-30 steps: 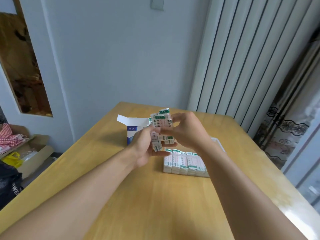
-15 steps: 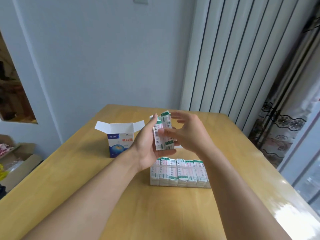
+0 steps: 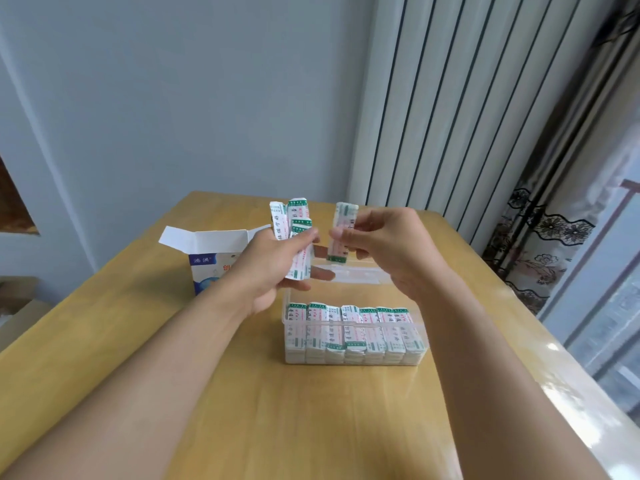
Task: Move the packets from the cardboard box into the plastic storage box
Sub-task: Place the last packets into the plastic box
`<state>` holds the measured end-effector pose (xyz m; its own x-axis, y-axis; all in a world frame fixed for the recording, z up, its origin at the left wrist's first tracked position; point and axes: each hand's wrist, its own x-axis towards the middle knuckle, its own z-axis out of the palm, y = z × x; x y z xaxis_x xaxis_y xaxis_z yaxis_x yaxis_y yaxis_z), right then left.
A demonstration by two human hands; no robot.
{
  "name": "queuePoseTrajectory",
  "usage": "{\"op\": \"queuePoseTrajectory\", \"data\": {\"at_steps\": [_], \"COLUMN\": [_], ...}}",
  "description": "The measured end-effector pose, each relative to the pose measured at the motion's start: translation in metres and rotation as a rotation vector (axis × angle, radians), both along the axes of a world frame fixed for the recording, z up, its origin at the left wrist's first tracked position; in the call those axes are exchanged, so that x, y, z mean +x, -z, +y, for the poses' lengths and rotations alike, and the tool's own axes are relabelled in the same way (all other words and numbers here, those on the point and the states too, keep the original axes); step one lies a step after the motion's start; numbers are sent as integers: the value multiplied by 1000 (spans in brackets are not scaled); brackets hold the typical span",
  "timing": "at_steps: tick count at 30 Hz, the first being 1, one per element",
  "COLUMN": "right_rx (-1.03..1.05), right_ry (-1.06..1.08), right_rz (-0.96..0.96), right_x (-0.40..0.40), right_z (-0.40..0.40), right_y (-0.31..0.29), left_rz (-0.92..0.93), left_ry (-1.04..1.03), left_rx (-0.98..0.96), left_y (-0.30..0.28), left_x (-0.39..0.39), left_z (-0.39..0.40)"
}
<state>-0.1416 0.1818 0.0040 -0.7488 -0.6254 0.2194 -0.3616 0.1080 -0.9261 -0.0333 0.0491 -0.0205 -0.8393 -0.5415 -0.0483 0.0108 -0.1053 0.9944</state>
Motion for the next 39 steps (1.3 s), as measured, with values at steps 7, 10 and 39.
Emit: {"op": "queuePoseTrajectory", "data": {"at_steps": [7,10,39], "right_rx": [60,42,-102], "right_ry": [-123,-96,-36], "right_rz": [-69,-89,-201], "right_x": [-4,-4,-4], "right_z": [-1,-4,-7], "right_y": [1,2,10], "left_rz": [3,12,31], "left_ry": [-82,-17,81], "left_rx": [28,88,99], "left_y": [-1,-3,-4], "left_x": [-4,-3,3], "left_z": [-6,-6,1]}}
